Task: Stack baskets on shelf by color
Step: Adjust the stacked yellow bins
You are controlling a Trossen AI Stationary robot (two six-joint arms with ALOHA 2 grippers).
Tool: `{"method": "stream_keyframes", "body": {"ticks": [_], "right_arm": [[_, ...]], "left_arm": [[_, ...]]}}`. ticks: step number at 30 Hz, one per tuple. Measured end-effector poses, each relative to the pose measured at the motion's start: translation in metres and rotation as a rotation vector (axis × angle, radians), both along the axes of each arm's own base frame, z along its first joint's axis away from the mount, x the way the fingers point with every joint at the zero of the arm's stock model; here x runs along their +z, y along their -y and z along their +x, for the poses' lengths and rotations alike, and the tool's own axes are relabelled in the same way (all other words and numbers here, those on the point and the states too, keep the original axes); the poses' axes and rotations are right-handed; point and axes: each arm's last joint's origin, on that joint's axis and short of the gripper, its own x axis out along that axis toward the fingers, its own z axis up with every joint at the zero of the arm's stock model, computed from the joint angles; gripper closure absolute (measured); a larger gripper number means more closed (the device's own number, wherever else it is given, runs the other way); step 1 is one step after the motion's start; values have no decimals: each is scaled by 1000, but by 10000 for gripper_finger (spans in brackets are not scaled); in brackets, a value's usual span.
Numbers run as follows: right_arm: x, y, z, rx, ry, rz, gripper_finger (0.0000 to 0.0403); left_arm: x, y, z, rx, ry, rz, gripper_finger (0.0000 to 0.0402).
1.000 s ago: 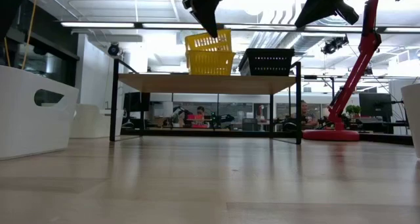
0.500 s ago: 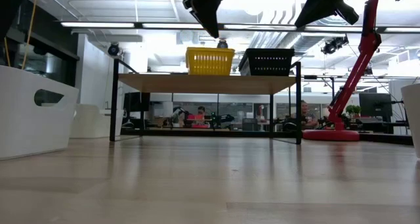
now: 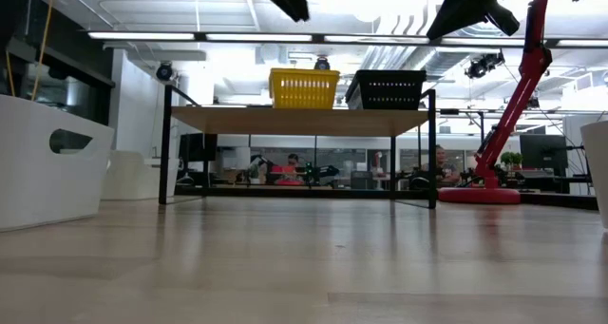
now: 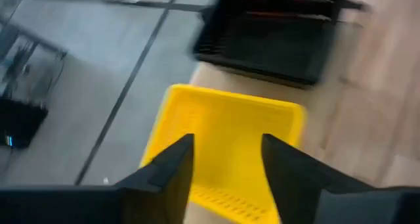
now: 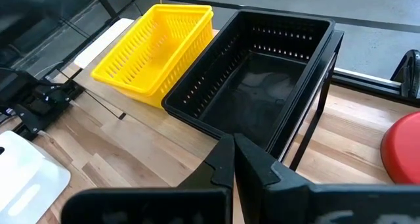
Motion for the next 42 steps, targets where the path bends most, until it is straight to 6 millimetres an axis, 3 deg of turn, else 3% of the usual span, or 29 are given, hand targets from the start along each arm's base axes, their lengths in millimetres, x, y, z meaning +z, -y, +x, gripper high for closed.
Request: {"method": "stream_keyframes", "body": {"ticks": [6,12,19,25,42], "right_arm": [[0,0,0,3,-5,-5,403],[-1,0,-1,6,-21,-6,403],[-2,0,-2,9,-31,-2,403],[-2,0,-2,9,-31,-1,403],[-2,0,-2,-3,-22,6,403]], "left_arm": [[30,-35,-42,164,123,-10,386],[16,-83,-73,254,9,-156,399],[-35,-120,-84,238,-56,-479,401],[-66,-129,-79,181,-80,-583,401],[-74,-145,-61,9,-11,-469,401]]}}
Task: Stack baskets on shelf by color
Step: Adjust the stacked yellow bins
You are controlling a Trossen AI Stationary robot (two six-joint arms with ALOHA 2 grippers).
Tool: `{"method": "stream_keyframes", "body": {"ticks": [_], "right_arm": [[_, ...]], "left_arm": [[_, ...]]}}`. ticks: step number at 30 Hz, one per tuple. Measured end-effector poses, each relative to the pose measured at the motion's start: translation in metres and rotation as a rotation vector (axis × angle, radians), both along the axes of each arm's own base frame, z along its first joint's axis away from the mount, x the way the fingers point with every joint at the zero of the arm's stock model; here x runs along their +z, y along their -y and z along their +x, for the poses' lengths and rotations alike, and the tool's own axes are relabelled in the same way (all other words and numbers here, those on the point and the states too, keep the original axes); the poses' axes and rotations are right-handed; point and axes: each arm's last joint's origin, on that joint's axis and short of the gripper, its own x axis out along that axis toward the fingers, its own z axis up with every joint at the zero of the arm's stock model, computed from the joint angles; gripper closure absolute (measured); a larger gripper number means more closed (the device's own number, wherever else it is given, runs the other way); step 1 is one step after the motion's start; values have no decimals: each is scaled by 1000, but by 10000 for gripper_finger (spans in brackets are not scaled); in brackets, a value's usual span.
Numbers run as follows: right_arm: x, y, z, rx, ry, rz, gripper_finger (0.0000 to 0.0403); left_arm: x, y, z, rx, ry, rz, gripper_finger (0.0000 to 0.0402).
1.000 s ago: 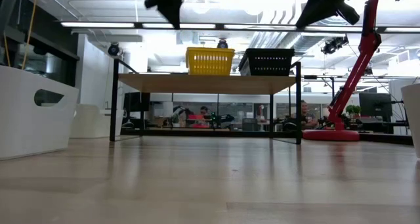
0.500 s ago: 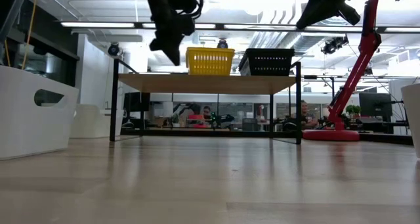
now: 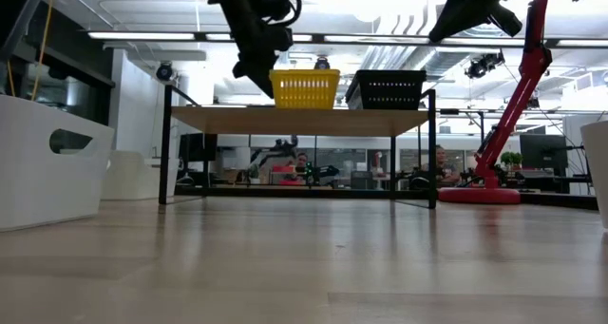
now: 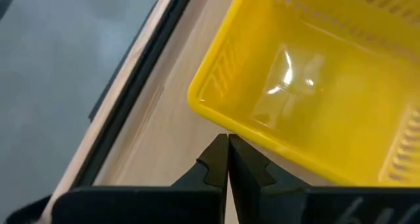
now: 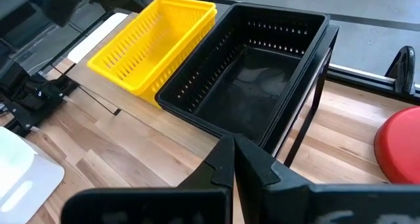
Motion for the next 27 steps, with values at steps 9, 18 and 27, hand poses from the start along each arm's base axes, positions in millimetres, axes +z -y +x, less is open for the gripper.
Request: {"method": "stream_keyframes", "body": {"ticks": [9,18,27], "right_arm": [[0,0,0,7,2,9,403],[3,-3,4,107,21,28,403],[-3,-10,31,341,5,56,403]], "left_arm": [[-8,-10,9,40,-15,81,401],[54,1,-23,93,153,196,401],[105,52,-44,-94,535,228,401]]}}
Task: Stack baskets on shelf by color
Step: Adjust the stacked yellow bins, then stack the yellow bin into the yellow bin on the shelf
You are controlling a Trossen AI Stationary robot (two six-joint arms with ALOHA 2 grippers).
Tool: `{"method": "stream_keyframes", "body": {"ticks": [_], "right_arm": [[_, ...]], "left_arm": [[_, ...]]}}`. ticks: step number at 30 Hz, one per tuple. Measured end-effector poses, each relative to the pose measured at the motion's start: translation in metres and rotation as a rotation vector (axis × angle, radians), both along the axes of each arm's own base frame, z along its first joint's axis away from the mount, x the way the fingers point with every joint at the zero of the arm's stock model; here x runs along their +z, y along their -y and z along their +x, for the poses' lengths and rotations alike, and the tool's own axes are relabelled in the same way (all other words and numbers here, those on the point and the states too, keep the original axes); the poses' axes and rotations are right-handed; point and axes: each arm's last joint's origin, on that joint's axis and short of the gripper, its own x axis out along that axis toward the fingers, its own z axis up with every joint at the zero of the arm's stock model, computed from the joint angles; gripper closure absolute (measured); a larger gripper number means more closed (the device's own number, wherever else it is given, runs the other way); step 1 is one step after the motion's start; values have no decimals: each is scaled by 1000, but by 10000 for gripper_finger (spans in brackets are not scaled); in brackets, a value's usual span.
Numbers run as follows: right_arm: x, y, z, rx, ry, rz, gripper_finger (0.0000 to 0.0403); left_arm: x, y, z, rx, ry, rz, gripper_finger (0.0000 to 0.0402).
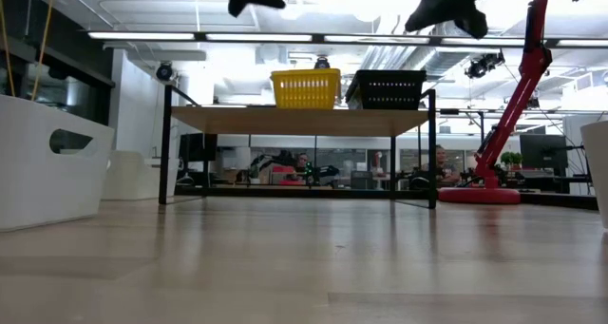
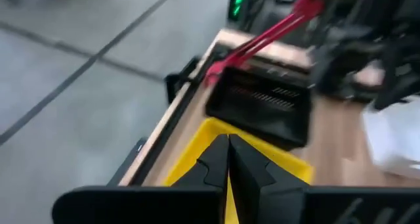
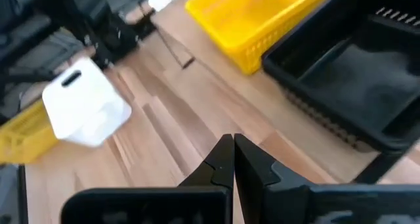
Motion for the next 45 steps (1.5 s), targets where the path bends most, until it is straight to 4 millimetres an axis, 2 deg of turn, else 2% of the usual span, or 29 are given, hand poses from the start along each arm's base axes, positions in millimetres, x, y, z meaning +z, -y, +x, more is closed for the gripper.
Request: {"method": "stream_keyframes", "body": {"ticks": [2,4,7,11,16,20,24,32,35,39,45], "right_arm": [[-4,-1,5,23,-25,7,403],[-9,-2,9,35,-49,15,403],[-11,-2,12,41,-63,10,403],[-9,-2,11,45,-45,6,403],[-3,-2,7,45,-5,7,403],[-1,-1,5,34,7,0,403],[-1,-1,6,30,9,-3,403],[-1,-1,6,27,8,-5,403],[-1,-1,4,38,1,-20,403],[6,0,-4,42,33,-25,403],[21,0,-22,56,117,-35,403]], "left_arm": [[-4,14,-7,-30,26,-6,401],[-16,29,-14,-59,4,-38,401],[-46,52,-20,-97,-78,-129,401],[-87,74,-12,-82,-193,-191,401],[-119,77,12,37,-265,-142,401],[-130,72,27,105,-264,-126,401],[-141,68,32,162,-301,-132,401],[-141,69,36,156,-272,-132,401],[-136,71,30,158,-291,-114,401],[-105,74,11,173,-228,-88,401],[-45,95,-29,75,76,-53,401]]}}
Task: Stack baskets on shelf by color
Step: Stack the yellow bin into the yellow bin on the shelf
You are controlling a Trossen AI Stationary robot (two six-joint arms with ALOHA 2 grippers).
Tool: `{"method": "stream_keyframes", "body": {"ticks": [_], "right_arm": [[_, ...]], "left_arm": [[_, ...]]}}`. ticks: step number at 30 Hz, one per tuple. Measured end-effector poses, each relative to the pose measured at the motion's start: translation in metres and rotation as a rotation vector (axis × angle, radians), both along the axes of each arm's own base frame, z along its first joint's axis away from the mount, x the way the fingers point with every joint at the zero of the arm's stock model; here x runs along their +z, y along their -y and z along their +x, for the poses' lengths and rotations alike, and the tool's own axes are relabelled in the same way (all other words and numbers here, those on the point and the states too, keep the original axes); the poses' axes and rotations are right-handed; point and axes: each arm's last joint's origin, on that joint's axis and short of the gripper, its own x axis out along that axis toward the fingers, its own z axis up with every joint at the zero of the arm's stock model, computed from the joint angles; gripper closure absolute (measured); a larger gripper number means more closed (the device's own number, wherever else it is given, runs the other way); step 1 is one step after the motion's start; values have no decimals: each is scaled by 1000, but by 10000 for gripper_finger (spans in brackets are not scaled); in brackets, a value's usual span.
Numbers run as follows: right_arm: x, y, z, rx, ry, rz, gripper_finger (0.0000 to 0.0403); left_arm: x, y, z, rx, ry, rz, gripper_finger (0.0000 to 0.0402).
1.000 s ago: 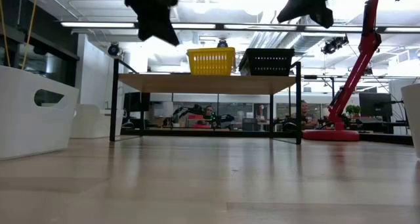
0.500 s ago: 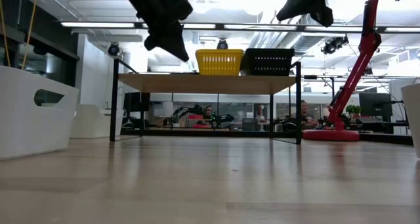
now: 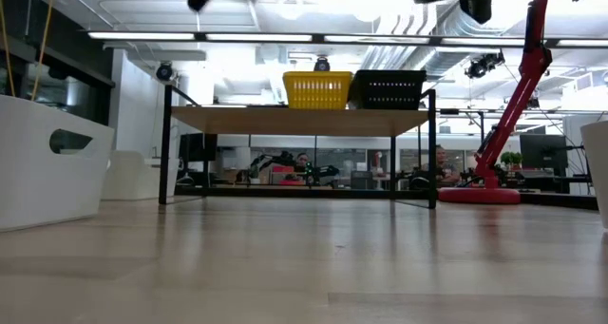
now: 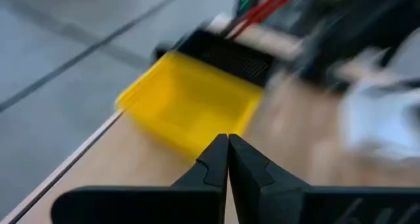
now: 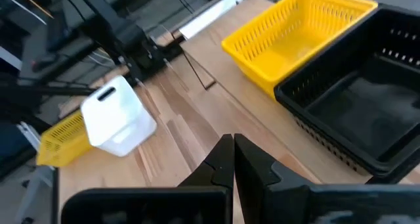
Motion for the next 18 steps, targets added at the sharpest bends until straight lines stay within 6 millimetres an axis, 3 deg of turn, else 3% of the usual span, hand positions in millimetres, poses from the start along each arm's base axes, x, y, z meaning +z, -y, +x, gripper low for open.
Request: {"method": "stream_keyframes", "body": {"ticks": [4,9,18], "right_arm": [[6,0,-6,5,44,-7,403],[11,0,-6,23,83,-42,403],[12,0,-5,25,90,-46,403]], "left_arm": [[17,22,-20,-79,197,4,401],[10,44,-34,-121,374,-4,401],[2,54,-40,-150,431,-31,401]]}}
